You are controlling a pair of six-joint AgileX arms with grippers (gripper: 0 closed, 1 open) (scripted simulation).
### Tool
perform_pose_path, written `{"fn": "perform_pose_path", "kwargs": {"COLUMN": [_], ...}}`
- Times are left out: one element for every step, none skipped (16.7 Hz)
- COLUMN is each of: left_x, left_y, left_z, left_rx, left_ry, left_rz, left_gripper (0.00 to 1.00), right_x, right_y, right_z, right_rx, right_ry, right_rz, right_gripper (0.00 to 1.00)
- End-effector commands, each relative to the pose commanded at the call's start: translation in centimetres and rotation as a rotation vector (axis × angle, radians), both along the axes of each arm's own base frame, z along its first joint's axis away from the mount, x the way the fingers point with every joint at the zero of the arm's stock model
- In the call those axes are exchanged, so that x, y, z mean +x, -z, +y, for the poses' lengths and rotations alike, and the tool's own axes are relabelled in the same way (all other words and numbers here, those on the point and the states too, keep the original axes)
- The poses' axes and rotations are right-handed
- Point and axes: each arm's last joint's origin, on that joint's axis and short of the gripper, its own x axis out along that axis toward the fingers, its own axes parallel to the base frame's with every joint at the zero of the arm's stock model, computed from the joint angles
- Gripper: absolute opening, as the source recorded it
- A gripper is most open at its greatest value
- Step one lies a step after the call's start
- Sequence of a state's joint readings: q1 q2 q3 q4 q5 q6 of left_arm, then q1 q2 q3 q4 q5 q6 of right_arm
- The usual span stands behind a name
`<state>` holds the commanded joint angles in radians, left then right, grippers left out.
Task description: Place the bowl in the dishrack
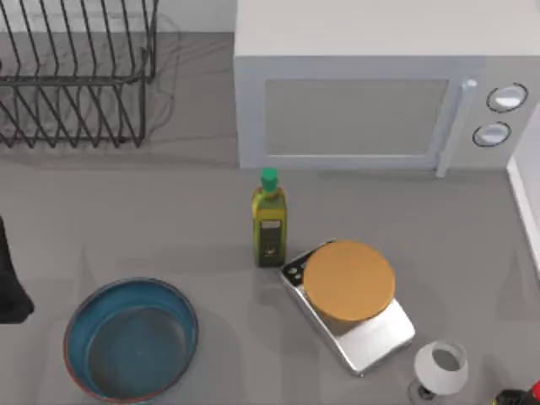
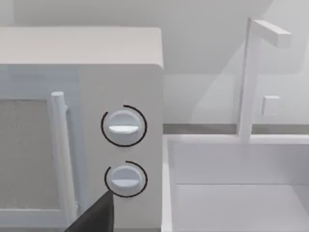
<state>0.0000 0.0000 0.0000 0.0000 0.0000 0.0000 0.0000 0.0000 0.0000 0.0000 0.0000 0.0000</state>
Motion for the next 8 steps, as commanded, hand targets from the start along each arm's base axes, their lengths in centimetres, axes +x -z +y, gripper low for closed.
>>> {"fn": "perform_pose_path", "kwargs": {"left_x": [0.0,0.0,0.0,0.0,0.0,0.1,0.2,0.4], "left_y": [0.0,0.0,-0.2,-0.5,-1.1,-1.7,-2.6,-3.4], "left_z": [0.0,0.0,-0.1,-0.2,-0.4,-0.6,-0.9,-1.3], "left_rx": [0.000,0.000,-0.007,-0.019,-0.037,-0.059,-0.083,-0.108], "left_ry": [0.000,0.000,0.007,0.020,0.038,0.059,0.083,0.108], "left_rz": [0.000,0.001,0.011,0.031,0.062,0.101,0.151,0.212], "left_gripper": [1.00,1.00,1.00,1.00,1.00,1.00,1.00,1.00], "right_x": [0.0,0.0,0.0,0.0,0.0,0.0,0.0,0.0], "right_y": [0.0,0.0,0.0,0.0,0.0,0.0,0.0,0.0], "right_z": [0.0,0.0,0.0,0.0,0.0,0.0,0.0,0.0], "right_rx": [0.000,0.000,0.000,0.000,0.000,0.000,0.000,0.000], "right_ry": [0.000,0.000,0.000,0.000,0.000,0.000,0.000,0.000], "right_rz": [0.000,0.000,0.000,0.000,0.000,0.000,0.000,0.000], "right_gripper": [1.00,1.00,1.00,1.00,1.00,1.00,1.00,1.00]}}
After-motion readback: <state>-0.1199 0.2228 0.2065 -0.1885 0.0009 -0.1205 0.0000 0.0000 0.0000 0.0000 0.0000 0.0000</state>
